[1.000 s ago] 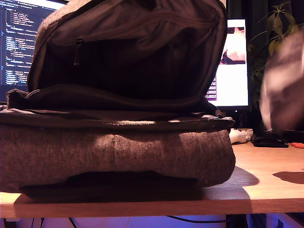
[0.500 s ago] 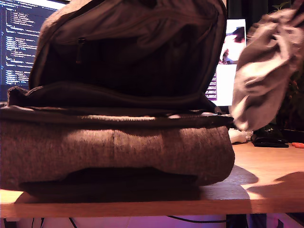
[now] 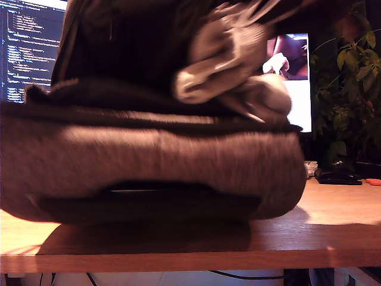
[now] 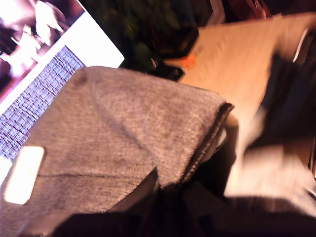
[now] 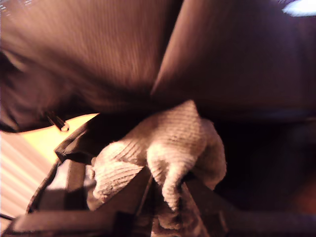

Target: Pack the pair of socks inside the grey Google backpack

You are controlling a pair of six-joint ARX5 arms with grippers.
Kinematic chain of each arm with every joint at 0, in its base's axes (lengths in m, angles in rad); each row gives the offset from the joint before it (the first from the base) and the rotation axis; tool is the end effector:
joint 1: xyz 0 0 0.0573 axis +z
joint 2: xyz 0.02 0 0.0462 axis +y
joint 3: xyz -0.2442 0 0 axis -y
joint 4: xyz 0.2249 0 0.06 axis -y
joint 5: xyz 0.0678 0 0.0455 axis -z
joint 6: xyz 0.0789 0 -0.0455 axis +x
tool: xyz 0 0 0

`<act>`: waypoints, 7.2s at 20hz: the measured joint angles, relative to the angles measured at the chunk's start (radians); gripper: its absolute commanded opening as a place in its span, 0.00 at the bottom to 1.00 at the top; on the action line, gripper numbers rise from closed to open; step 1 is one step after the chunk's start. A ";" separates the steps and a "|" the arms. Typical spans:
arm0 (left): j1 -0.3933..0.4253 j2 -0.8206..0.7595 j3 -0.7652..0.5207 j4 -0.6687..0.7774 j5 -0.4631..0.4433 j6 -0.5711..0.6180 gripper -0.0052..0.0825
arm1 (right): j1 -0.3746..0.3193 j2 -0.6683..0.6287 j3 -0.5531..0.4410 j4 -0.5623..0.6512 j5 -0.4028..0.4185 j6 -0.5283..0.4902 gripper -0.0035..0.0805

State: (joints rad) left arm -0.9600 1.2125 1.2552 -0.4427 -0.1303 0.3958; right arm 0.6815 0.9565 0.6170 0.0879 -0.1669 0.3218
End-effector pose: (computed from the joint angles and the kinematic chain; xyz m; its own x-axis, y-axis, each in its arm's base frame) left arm 0.1753 -0.2325 0.3449 0.6302 -0.6736 -0.3861 0.7722 0.4922 0.4018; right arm 0.1877 0.1691 0.2485 0.6371 0.7307 -0.2455 -0.6467 0.6800 0.3456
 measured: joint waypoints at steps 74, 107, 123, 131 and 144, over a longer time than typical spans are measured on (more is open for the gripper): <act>0.168 0.115 0.054 -0.178 0.207 -0.071 0.03 | 0.197 -0.298 0.208 -0.891 0.695 -0.014 0.03; 0.233 0.155 0.054 -0.426 0.501 -0.128 0.88 | 0.130 -0.193 0.208 -0.743 0.646 -0.139 0.03; 0.409 0.155 0.055 -0.061 0.365 -0.152 0.03 | -0.119 0.076 0.208 -0.111 0.251 -0.323 0.03; 0.659 0.113 0.055 -0.035 0.364 -0.173 0.03 | -0.536 0.106 0.208 -0.028 0.089 -0.322 0.03; 0.931 -0.338 -0.370 0.121 0.351 -0.259 0.03 | -0.741 -0.076 0.208 -0.190 -0.011 -0.332 0.03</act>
State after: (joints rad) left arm -0.0288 0.8742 0.8852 -0.3218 0.2211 0.1364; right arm -0.0593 0.8803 0.8249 -0.1017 -0.1776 -0.0097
